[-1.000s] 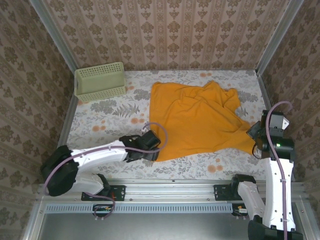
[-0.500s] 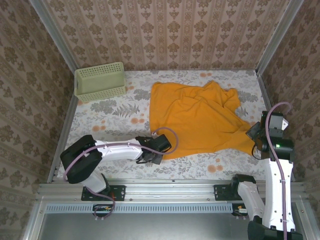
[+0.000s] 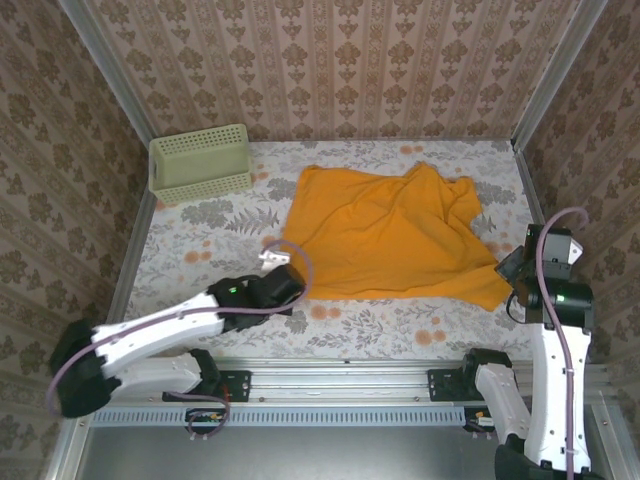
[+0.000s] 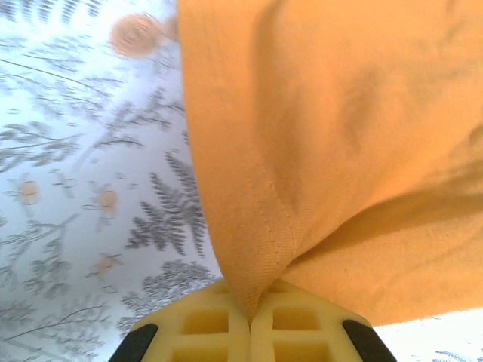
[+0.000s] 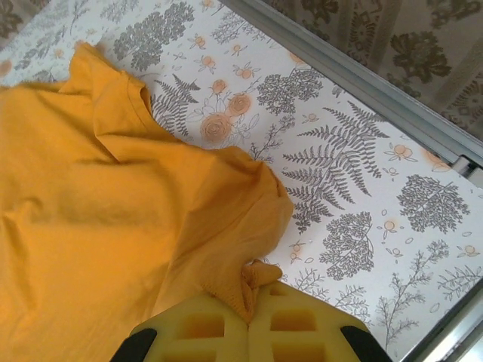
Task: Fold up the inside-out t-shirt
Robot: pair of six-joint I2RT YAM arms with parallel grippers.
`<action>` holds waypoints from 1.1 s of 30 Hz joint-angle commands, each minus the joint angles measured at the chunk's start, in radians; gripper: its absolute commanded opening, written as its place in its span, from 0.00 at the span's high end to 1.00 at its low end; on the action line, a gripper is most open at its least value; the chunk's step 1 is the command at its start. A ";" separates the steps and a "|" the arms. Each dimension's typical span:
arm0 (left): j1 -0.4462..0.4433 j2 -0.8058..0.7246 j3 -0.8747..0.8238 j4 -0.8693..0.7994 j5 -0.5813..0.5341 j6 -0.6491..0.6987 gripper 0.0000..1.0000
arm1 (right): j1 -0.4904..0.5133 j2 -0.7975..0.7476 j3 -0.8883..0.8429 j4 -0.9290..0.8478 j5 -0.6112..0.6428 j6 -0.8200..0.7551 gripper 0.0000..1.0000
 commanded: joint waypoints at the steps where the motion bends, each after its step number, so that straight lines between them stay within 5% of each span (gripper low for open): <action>1: -0.008 -0.114 -0.033 -0.095 -0.106 -0.062 1.00 | -0.005 -0.066 0.074 -0.113 0.043 0.034 1.00; 10: 0.019 -0.212 0.350 -0.315 -0.231 0.130 1.00 | -0.005 -0.080 0.499 -0.117 -0.005 -0.090 1.00; 16: 0.075 -0.177 0.412 -0.305 -0.209 0.187 1.00 | -0.005 -0.045 0.466 -0.119 -0.057 -0.081 1.00; 24: 0.451 0.219 0.522 -0.095 0.146 0.308 1.00 | 0.046 0.192 0.229 0.180 -0.260 -0.046 1.00; 28: 0.579 0.489 0.707 -0.031 0.227 0.402 1.00 | 0.202 0.452 0.353 0.263 -0.114 -0.059 1.00; 33: 0.713 0.740 1.094 -0.039 0.352 0.472 1.00 | 0.202 0.738 0.695 0.323 -0.082 -0.074 1.00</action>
